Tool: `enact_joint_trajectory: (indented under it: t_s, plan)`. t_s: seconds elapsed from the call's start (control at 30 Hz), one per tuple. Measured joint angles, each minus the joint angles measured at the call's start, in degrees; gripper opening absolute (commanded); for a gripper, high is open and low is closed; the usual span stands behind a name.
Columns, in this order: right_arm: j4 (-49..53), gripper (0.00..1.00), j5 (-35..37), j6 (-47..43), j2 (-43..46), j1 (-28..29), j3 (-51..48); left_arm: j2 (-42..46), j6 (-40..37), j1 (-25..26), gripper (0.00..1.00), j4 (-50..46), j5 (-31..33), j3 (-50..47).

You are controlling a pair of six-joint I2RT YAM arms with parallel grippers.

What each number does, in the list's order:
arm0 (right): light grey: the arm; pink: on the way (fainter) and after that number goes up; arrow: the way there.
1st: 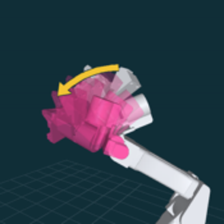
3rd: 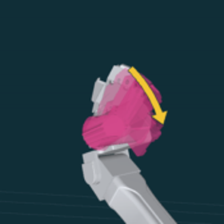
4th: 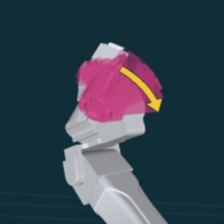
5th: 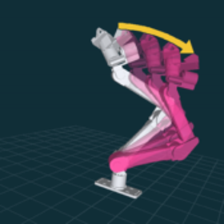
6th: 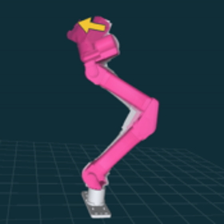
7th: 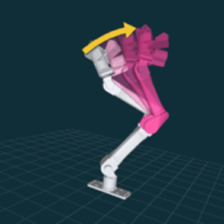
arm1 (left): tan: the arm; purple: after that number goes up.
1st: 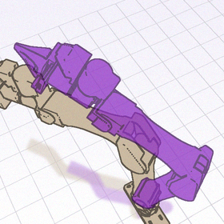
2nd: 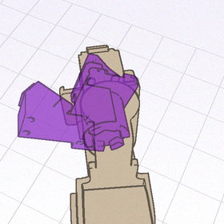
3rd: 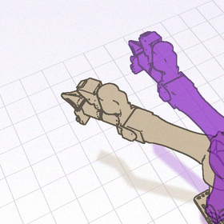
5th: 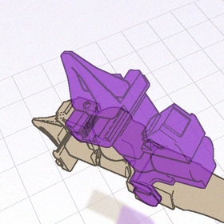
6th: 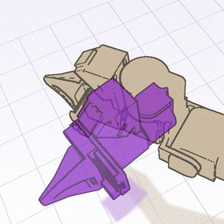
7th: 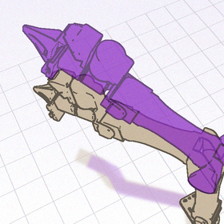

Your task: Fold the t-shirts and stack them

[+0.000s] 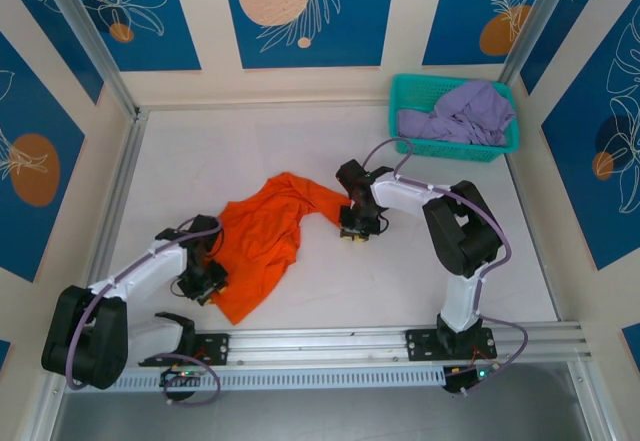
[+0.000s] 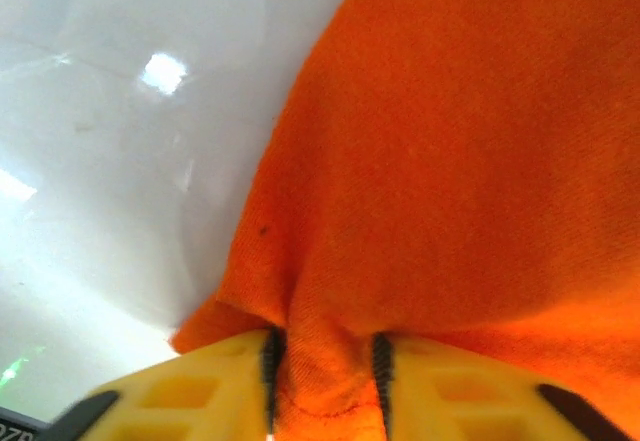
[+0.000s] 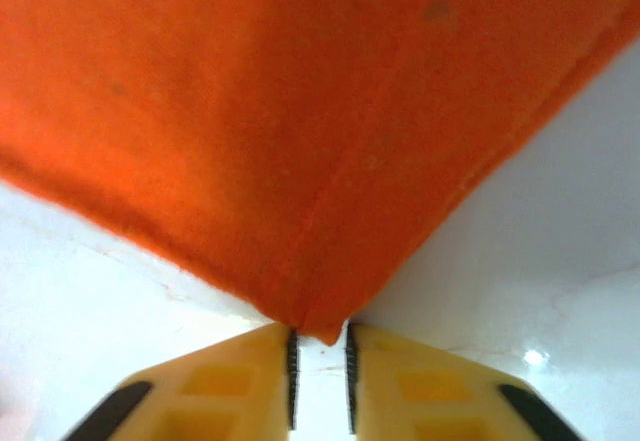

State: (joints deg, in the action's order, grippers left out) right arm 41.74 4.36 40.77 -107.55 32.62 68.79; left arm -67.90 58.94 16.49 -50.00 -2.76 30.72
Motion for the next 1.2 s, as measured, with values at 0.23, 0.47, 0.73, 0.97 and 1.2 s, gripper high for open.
enact_joint_trajectory:
  t_s: [0.23,0.47,0.73,0.97,1.2]
  plan:
    - [-0.5,0.02,0.2,-0.2,0.1,-0.5,0.1,-0.5,-1.2,0.0,0.00,-1.2,1.5,1.5]
    - [-2.7,0.00,0.0,-0.3,3.3,-2.0,-0.4,-0.5,-3.2,0.5,0.00,-5.2,7.6,7.9]
    - [-6.6,0.00,-3.1,-0.9,13.2,-3.6,-2.6,-0.7,-6.5,2.5,0.01,-9.0,12.9,17.1]
    - [-8.4,0.00,-5.2,-0.7,21.8,-7.1,-6.4,-6.0,-9.4,5.9,0.19,-9.4,13.3,21.4]
    - [-8.4,0.00,-5.9,-0.7,28.1,-11.1,-8.5,-12.3,-10.7,7.4,0.85,-11.1,14.1,26.3]
